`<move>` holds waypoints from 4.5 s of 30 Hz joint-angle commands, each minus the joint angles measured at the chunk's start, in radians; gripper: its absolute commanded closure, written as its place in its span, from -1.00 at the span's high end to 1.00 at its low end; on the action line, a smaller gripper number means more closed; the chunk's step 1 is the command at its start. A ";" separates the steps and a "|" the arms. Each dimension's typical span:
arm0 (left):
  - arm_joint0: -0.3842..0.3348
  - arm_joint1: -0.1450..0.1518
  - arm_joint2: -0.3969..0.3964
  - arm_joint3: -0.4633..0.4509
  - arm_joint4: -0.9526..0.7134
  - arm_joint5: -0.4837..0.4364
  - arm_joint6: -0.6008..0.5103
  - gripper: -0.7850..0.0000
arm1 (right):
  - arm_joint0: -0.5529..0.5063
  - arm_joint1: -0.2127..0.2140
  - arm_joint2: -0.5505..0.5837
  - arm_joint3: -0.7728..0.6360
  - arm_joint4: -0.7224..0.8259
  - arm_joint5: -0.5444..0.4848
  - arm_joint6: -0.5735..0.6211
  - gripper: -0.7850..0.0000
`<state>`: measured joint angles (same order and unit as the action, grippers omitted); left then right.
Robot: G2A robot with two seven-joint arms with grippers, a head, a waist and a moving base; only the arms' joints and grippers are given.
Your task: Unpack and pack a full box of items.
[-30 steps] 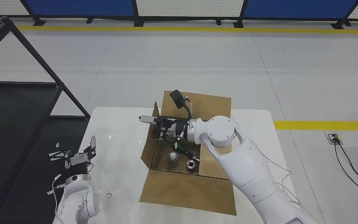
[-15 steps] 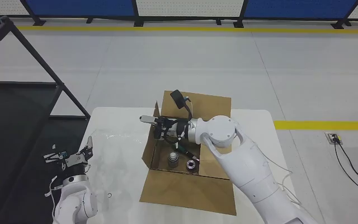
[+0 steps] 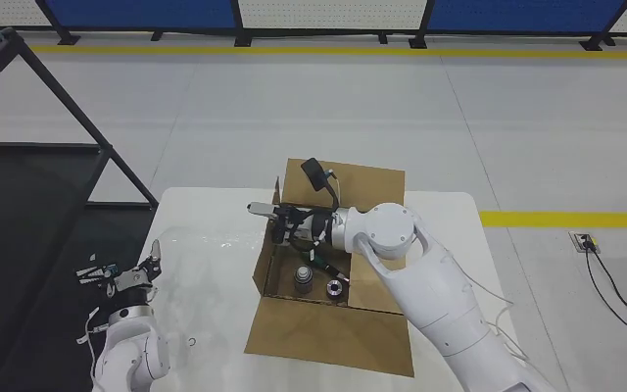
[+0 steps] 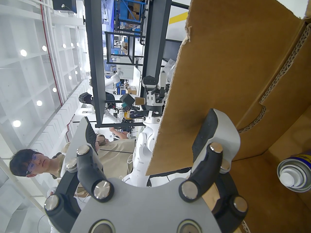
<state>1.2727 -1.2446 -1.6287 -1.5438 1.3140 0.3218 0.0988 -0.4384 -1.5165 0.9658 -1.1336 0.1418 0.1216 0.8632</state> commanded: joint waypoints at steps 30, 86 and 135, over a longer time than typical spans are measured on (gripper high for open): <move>-0.012 0.053 -0.107 0.170 0.098 -0.688 0.042 1.00 | -0.015 0.005 0.004 -0.024 -0.011 0.016 -0.001 1.00; -0.331 -0.003 0.169 0.404 0.248 -0.127 -0.028 1.00 | -0.052 0.021 0.032 -0.054 -0.009 0.005 0.005 1.00; -0.278 0.009 -0.002 0.546 0.178 -0.022 -0.037 1.00 | -0.013 0.012 0.000 -0.001 0.013 -0.012 0.013 1.00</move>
<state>0.9946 -1.2349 -1.6293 -0.9993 1.4955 0.2971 0.0599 -0.4523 -1.5047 0.9660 -1.1363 0.1536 0.1089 0.8749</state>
